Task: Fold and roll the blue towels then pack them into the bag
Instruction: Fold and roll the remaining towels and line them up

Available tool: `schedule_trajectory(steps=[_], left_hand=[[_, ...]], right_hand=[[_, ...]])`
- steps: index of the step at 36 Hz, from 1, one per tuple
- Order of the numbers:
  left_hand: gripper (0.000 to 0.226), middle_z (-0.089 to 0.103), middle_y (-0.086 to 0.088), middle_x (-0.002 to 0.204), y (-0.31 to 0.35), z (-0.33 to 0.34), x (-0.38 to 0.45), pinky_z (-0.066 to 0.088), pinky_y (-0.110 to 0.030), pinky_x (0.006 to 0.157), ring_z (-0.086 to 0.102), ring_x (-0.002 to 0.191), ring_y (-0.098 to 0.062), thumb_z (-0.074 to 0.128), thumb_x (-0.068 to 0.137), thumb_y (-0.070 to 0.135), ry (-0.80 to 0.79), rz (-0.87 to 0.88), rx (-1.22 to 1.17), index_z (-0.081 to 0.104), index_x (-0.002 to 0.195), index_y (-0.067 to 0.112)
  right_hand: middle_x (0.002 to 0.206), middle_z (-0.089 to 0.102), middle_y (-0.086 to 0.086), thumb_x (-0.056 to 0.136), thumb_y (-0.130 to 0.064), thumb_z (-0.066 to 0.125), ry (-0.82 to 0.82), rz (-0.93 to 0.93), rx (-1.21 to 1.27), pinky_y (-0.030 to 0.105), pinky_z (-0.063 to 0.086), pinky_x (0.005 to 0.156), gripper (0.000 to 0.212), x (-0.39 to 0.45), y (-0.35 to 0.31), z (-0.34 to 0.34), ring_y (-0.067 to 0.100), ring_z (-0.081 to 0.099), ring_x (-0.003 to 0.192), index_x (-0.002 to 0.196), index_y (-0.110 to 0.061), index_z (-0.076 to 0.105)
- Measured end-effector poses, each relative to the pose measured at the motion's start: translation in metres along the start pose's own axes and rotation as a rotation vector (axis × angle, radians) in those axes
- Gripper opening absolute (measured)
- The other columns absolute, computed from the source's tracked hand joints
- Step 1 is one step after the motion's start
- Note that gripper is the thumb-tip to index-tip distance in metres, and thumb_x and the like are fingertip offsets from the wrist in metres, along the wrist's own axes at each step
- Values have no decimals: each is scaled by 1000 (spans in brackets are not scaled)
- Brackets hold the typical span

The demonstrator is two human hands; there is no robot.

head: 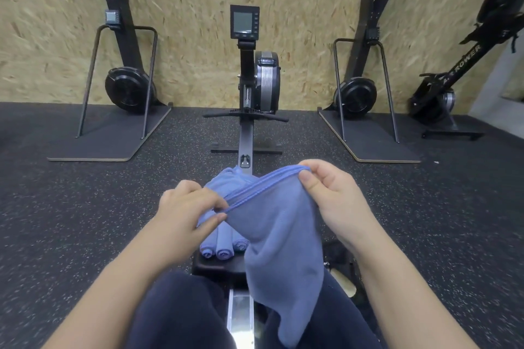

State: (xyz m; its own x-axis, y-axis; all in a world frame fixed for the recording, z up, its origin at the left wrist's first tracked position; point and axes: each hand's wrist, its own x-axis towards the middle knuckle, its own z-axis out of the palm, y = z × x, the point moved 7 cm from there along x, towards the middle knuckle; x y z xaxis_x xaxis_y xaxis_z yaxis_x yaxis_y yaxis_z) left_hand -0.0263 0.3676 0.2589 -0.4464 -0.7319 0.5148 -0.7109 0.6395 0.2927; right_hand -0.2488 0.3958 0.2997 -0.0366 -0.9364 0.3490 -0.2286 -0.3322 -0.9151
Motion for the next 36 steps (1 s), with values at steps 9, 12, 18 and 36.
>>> schedule_trajectory(steps=[9, 12, 18, 36], left_hand=[[16, 52, 17, 81, -1, -25, 40, 42, -45, 77, 41, 89, -17, 34, 89, 44, 79, 73, 69, 46, 91, 34], [21, 50, 12, 83, 4, -35, 57, 44, -47, 77, 44, 85, -20, 35, 92, 41, 125, 113, 106, 52, 90, 28], [14, 47, 8, 85, 6, -38, 69, 36, -28, 71, 44, 78, -14, 55, 91, 29, 197, 131, 53, 57, 89, 16], [23, 54, 2, 92, -78, 89, 74, 29, -18, 68, 49, 82, -10, 70, 84, 12, -14, -407, -190, 60, 102, 23]], right_hand=[[87, 70, -9, 98, -14, 51, 87, 55, -145, 14, 44, 68, 15, 22, 19, -11, -3, 60, 74, 96, -17, 65], [93, 67, -9, 99, -16, 47, 121, 46, -254, 12, 41, 68, 15, 37, 20, -12, 1, 59, 79, 100, -17, 62], [87, 59, -4, 103, -24, 36, 223, -18, -583, 32, 40, 69, 15, 51, 26, -8, 16, 53, 79, 105, -21, 50], [99, 57, 1, 102, -21, 30, 87, 320, -556, 36, 41, 73, 19, 80, 153, 7, 23, 53, 89, 107, -17, 48]])
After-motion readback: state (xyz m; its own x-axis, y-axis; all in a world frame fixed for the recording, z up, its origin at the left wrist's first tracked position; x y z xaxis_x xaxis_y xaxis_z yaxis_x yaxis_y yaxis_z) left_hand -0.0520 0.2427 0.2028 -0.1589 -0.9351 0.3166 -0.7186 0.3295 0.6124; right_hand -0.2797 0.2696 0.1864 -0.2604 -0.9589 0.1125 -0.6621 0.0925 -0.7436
